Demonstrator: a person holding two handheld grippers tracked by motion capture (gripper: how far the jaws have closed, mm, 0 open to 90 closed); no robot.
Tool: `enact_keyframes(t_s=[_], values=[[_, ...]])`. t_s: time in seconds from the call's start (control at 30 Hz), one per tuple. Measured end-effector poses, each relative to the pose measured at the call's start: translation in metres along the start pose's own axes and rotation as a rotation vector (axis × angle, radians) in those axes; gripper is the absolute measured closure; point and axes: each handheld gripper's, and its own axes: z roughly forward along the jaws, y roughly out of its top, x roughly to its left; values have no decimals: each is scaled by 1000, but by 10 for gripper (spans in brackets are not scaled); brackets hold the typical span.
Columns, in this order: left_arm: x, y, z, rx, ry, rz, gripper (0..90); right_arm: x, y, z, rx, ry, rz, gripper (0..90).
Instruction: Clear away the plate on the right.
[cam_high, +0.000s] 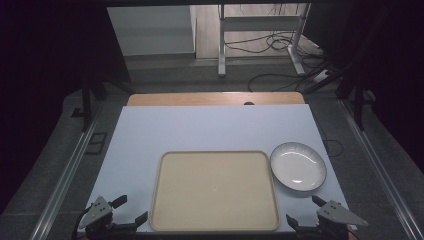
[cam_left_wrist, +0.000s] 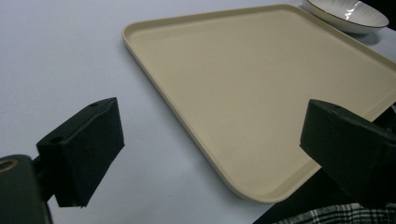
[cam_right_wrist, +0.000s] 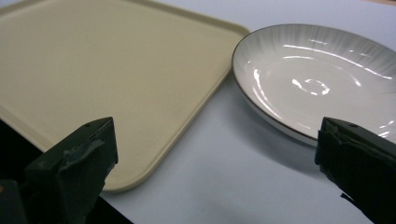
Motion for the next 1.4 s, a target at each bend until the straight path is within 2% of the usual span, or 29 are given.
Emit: enact_keyframes(t_s=[0.03, 0.2, 0.67, 0.93, 1.17, 1.4], values=[[0, 0, 0, 0, 0, 1, 58, 2, -1, 2, 19, 11, -18, 0], [1, 0, 0, -2, -1, -2, 59, 4, 0, 4, 38, 3, -46, 0], [1, 0, 0, -2, -2, -3, 59, 3, -2, 5, 60, -12, -61, 0], [0, 1, 1, -1, -4, -3, 59, 3, -1, 7, 72, 0, -48, 0], [1, 0, 1, -1, -4, -3, 59, 3, 2, 12, 106, -29, -77, 0], [1, 0, -1, -2, 1, -10, 59, -3, 4, 17, 125, -45, -53, 3]])
